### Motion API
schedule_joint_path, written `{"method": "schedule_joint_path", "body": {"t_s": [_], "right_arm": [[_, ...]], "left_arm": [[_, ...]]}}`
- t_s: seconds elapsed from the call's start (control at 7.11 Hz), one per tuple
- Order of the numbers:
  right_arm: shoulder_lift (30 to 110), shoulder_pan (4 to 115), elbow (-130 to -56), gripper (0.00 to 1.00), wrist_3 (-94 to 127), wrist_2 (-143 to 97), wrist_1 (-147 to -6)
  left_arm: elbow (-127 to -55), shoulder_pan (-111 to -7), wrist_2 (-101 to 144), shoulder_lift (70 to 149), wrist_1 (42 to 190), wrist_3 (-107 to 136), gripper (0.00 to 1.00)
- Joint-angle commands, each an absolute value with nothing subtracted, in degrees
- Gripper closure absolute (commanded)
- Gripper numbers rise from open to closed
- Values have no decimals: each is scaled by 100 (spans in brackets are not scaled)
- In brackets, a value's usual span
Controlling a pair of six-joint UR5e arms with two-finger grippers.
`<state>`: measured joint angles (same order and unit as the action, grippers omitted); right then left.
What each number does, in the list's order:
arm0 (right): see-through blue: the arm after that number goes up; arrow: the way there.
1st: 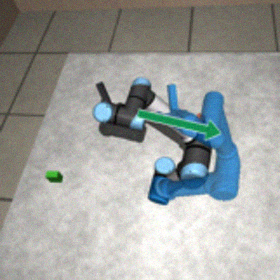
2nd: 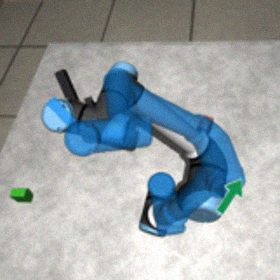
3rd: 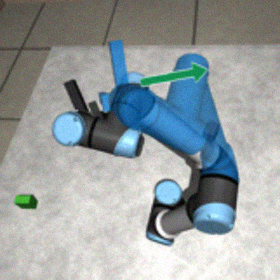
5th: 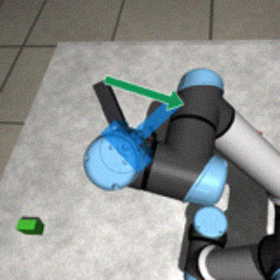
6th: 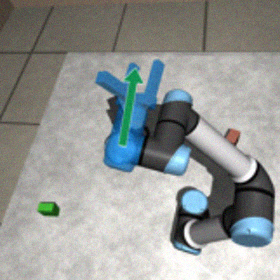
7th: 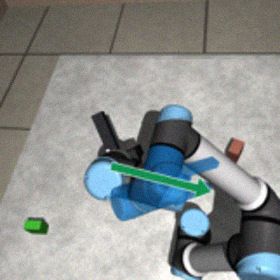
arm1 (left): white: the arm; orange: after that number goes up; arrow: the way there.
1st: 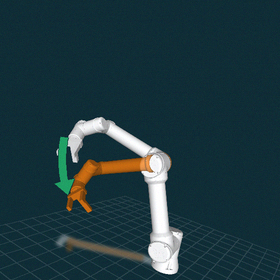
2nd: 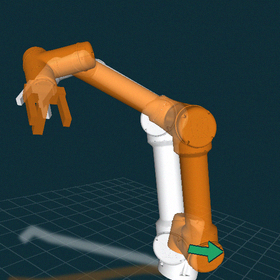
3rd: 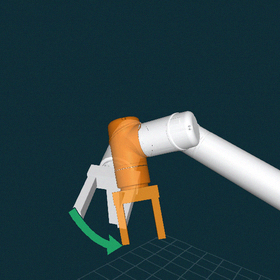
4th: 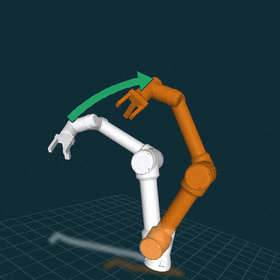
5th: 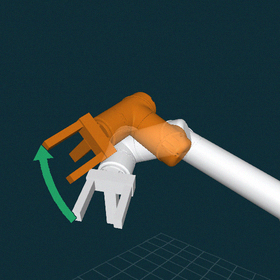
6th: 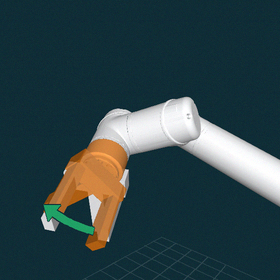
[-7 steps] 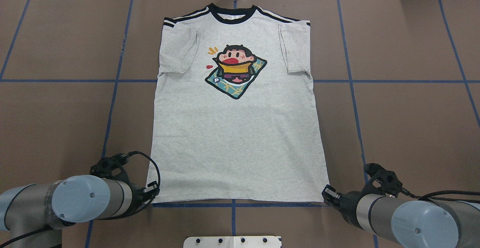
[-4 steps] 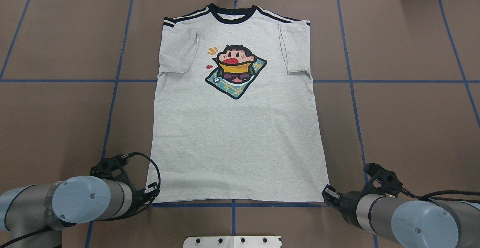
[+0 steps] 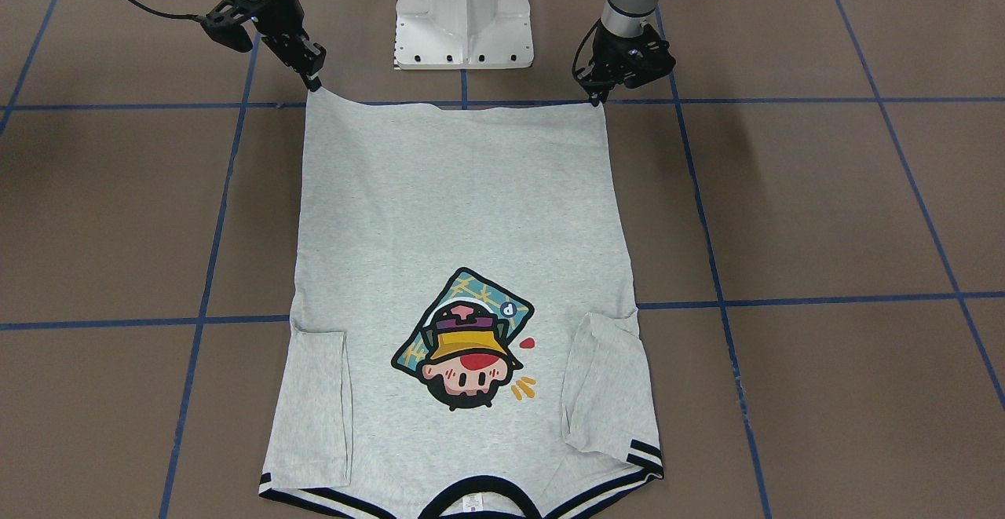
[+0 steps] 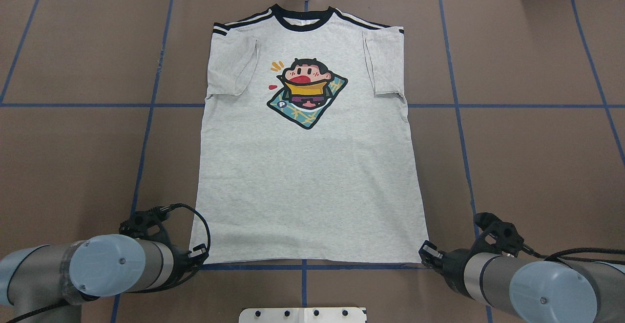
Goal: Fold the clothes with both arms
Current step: 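Close both grippers on the hem corners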
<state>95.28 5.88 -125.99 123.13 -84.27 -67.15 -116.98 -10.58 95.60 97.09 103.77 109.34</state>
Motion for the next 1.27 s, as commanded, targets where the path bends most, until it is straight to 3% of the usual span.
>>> {"method": "schedule_joint_path", "body": {"t_s": [0.0,0.42,0.84,1.12], "right_arm": [[9527,589,-12603,100,12313,-8429,-6715],[9834,510,-13014,100,12409,-8952,-6715],[10081,193,-13551,100,12753,-9202,-6724],[10003,1451,-13606,100,12648,-9272,-6732]], "left_arm": [[-11882,-1055,9589,9712,10187,10925,100],[-12557,-863,9877,9642,10169,10898,100],[-13822,-790,10554,9624,9766,10907,100],[-13755,-1620,10512,9799,9747,10593,100]]}}
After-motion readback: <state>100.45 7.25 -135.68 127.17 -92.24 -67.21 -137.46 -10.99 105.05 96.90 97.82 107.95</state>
